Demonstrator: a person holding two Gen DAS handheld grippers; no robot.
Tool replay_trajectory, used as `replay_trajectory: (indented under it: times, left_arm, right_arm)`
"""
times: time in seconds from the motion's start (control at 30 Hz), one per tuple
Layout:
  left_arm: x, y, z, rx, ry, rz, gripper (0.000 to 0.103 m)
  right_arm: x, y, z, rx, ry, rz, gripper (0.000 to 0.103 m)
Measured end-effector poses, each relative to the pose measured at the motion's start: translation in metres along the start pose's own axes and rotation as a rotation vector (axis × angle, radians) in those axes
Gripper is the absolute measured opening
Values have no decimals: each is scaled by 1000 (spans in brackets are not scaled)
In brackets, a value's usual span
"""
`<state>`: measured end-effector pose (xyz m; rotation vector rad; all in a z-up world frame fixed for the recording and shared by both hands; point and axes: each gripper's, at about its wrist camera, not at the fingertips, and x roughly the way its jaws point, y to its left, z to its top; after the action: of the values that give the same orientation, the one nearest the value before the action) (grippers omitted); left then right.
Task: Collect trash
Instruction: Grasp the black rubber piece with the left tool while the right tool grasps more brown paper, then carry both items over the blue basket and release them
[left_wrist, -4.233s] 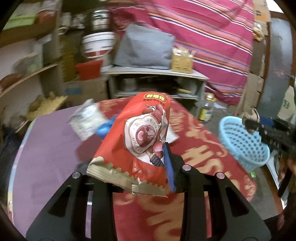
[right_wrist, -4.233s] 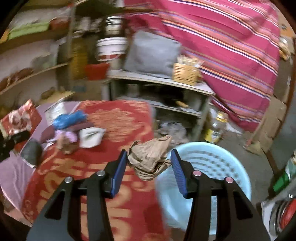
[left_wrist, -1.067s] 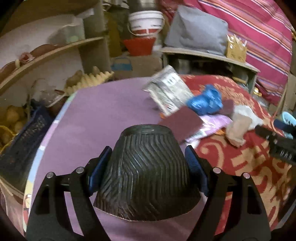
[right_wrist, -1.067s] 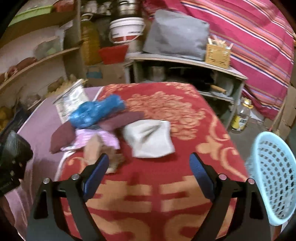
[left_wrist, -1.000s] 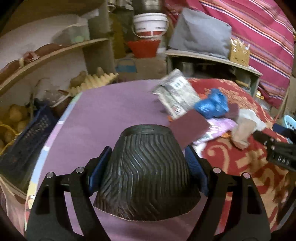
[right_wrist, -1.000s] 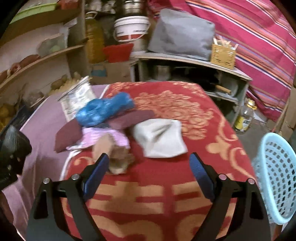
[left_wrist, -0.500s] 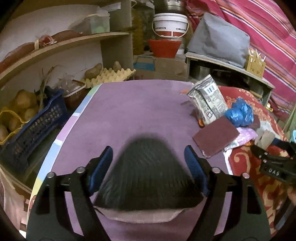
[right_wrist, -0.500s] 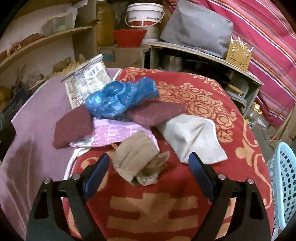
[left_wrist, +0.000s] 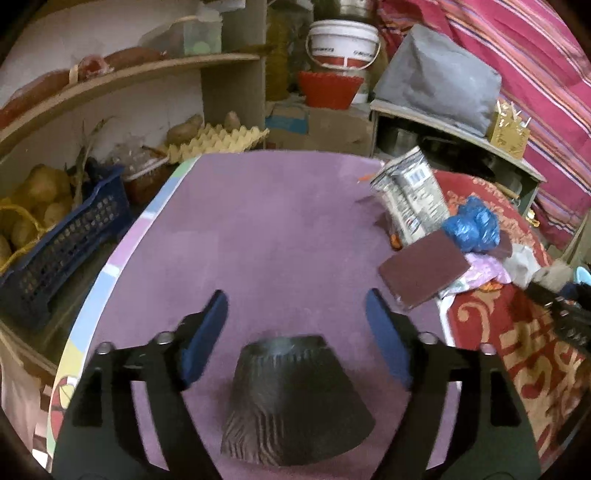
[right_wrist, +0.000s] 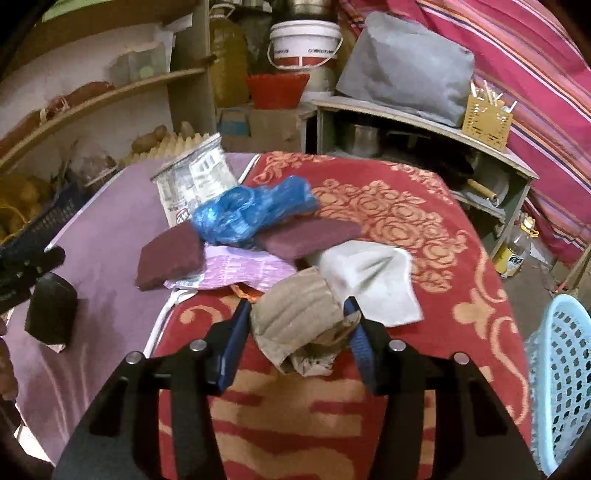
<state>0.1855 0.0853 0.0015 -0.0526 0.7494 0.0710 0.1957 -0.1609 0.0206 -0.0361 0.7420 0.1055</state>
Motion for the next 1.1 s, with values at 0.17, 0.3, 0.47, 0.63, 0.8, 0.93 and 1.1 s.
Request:
replay_trajectory:
  times: [0.17, 0.3, 0.47, 0.63, 0.8, 0.93, 1.1]
  left_arm:
    - [10, 1, -16, 8, 61, 20, 89]
    - [25, 4, -27, 11, 119, 42, 91]
    - [28, 2, -29, -1, 138, -24, 73]
    - [19, -13, -27, 35, 118, -1, 72]
    - [-7, -40, -12, 63, 35, -3, 72]
    - [-31, -82, -1, 103, -43, -28, 72]
    - [-50, -143, 6, 152, -99, -108, 73]
  right_arm:
    - [-11, -20, -3, 27, -7, -17, 51]
    - [-18, -32, -6, 43, -17, -23, 52]
    - [-27, -46, -8, 64, -34, -31, 52]
    - [-38, -63, -12, 79, -49, -43, 52]
    - [-55, -95, -18, 113, -71, -76, 52]
    - [-67, -124, -24, 147, -81, -104, 52]
    - [-85, -170, -39, 197, -91, -157, 52]
